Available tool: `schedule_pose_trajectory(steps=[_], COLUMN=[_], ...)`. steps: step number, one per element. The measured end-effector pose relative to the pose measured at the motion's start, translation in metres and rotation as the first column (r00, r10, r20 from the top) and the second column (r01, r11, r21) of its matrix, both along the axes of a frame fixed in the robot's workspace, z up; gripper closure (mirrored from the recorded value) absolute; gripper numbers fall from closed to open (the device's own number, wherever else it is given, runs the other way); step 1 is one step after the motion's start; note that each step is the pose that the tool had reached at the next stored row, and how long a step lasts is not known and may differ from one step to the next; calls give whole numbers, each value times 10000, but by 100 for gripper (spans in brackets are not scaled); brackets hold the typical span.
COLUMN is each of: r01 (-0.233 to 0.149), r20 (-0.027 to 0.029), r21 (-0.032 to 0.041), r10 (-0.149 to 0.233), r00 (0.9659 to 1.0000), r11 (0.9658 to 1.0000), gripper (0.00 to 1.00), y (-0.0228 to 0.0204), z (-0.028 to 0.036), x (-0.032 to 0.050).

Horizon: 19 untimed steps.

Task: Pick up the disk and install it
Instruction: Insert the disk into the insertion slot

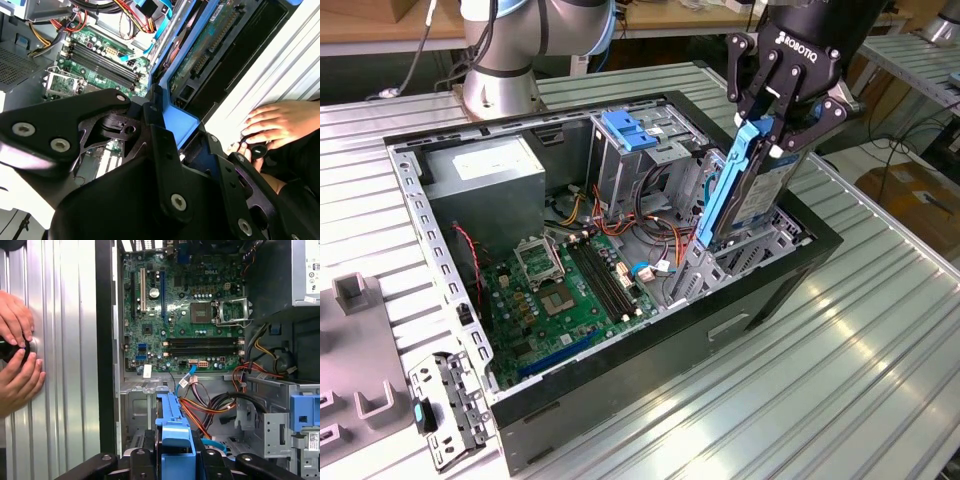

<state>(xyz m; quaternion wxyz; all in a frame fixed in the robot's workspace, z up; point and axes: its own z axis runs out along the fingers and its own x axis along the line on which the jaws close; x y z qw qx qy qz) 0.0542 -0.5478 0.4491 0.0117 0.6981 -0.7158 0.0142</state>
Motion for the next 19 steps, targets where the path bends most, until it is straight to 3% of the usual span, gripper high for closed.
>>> schedule_pose_trajectory(steps=[7, 12, 19], r01=[1, 0, -61], r20=[2, 0, 0], r21=[14, 0, 0], r10=[-1, 0, 61], r00=[10000, 10000, 10000], r11=[10000, 10000, 10000], gripper=[63, 63, 63], y=[-3, -1, -2], z=[-70, -69, -131], x=[-1, 0, 0])
